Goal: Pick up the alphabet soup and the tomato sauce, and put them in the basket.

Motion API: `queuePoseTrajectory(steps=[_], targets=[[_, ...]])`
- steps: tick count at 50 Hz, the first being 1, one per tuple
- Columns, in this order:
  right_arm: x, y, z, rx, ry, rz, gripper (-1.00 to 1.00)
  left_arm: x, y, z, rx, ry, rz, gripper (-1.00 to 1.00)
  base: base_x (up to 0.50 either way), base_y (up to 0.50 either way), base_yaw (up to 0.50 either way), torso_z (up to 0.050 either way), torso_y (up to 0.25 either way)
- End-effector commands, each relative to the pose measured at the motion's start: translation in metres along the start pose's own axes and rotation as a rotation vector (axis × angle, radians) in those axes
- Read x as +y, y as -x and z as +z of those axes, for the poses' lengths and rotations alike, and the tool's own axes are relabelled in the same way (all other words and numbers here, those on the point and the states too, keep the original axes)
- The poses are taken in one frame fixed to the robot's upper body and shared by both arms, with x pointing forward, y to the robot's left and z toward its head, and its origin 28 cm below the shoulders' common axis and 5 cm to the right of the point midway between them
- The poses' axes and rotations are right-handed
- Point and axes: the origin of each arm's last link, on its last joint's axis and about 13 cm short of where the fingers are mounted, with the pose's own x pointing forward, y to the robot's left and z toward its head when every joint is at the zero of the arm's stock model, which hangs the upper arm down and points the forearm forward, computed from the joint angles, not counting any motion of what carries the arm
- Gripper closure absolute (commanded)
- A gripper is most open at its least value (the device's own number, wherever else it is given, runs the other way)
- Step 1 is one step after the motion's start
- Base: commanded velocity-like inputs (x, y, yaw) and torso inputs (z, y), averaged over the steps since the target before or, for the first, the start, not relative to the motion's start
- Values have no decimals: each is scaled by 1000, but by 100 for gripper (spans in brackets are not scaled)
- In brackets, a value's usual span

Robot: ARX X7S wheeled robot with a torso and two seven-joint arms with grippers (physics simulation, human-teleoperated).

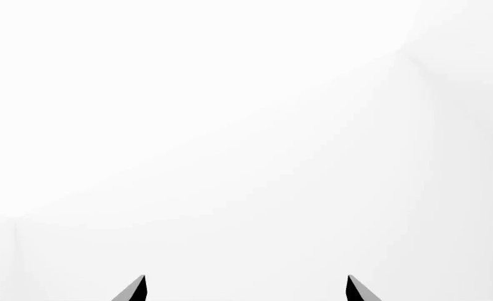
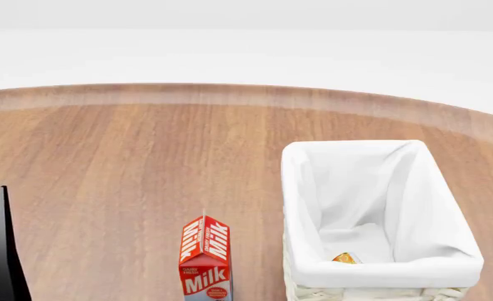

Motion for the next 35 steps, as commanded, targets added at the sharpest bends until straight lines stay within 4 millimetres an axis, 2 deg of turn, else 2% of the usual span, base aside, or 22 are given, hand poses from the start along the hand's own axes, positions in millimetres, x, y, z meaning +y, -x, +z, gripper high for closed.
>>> queuePoseTrajectory(steps=[1,35], targets=[[0,-6,-4,9,-12,4,-100,0,0,0,2,1,1,-100,0,0,0,0,0],[1,-17,-13,26,-30,11,-100,-1,0,0,2,4,-4,-100,0,0,0,0,0]])
